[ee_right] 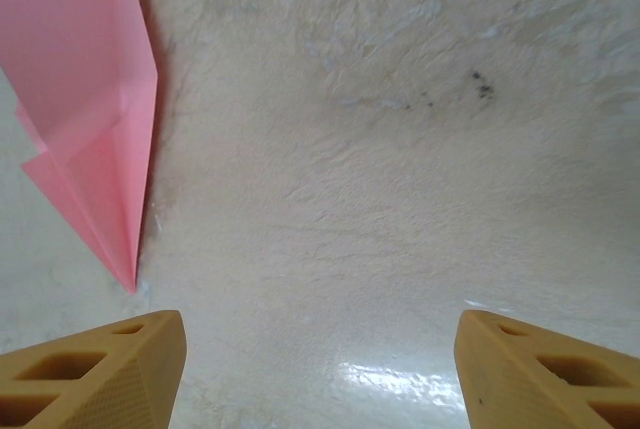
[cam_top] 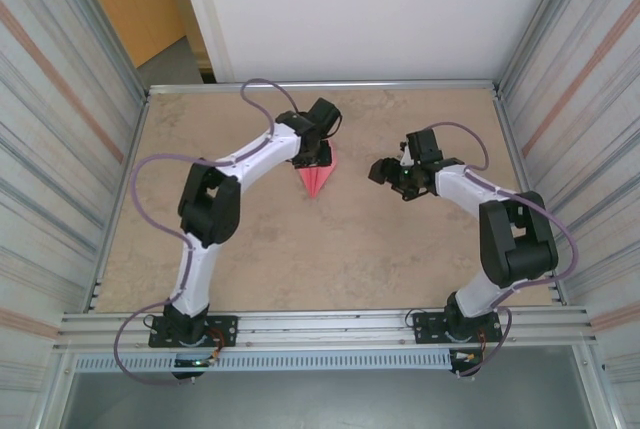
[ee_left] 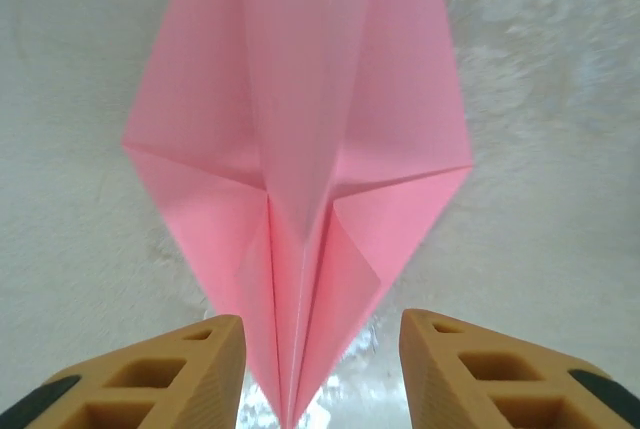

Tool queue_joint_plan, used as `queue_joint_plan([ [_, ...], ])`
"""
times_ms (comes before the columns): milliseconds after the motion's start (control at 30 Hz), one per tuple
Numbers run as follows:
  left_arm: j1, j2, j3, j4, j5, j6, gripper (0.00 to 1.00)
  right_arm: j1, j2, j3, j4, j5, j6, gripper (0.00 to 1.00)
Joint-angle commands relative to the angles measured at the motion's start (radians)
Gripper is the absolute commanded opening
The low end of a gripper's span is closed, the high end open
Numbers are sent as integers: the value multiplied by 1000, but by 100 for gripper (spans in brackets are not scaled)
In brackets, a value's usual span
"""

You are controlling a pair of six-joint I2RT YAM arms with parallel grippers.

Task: Fold a paper plane with a square sheet of paper (pick it up from the middle)
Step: Move the paper plane to the center of the table, then reset both arms

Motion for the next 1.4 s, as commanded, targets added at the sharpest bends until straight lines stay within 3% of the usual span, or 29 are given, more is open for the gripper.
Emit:
queue_joint_plan([
  [0,1,-130,-73,43,-3,-4,46,-13,-85,46,-56,79,-35,72],
  [167,33,-336,-306,188,-20,26,53,-31,-185,57,-102,197,-122,77],
  [333,114,-559,-595,340,-50,88,79,-71,-293,33,-110,323,-183,87],
  [400,159,-635,-706,396,-34,123,86,-88,-328,16,-114,406,-189,99],
  [500,239,-743,-829,439,-31,159,98,-115,-371,-18,-107,516,-188,99],
  [633,337,-864,-975,535,-54,216,99,-136,-404,-70,-77,658,-193,99],
  [767,391,-925,-1102,661,-150,264,99,-153,-396,-152,19,858,-178,99],
  [900,449,-923,-1146,715,-200,307,99,-176,-372,-241,131,922,-174,99],
  [1133,474,-892,-1231,916,-185,490,99,-189,-273,-265,215,897,-297,99],
  [1267,477,-888,-1264,1014,-151,593,99,-198,-237,-331,368,811,-354,99],
  [1367,495,-871,-1322,1135,-67,646,99,-208,-238,-383,492,724,-393,99],
])
